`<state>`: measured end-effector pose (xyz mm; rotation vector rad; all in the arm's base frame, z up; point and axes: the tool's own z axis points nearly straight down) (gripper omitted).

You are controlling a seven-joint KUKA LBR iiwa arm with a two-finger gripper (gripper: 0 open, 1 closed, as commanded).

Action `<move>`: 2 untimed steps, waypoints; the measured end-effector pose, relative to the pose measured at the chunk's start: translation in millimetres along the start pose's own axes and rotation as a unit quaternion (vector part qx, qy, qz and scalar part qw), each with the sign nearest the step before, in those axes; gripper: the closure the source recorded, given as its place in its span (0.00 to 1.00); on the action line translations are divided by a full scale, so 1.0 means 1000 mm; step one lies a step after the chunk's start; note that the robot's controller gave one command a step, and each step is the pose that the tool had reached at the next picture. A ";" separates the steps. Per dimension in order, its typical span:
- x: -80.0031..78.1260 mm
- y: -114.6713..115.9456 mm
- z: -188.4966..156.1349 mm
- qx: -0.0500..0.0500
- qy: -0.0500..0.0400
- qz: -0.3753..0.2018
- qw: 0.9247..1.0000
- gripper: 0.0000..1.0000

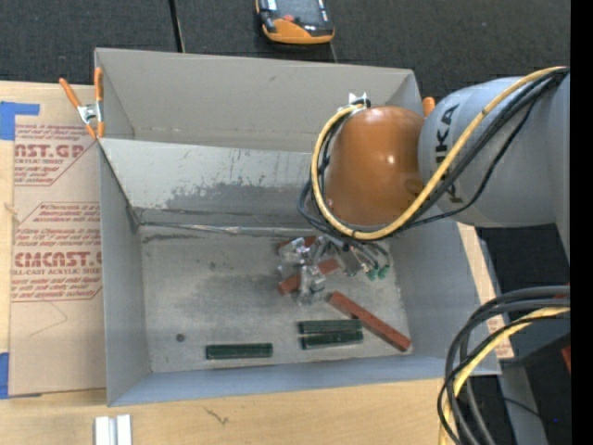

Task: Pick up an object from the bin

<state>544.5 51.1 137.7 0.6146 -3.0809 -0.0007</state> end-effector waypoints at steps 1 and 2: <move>0.000 0.000 -0.012 0.000 0.000 0.000 1.000 1.00; -0.001 0.000 -0.020 0.000 -0.002 0.000 1.000 1.00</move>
Offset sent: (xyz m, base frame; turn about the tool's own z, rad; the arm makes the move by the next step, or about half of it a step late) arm 0.0000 0.0000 0.0218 0.0000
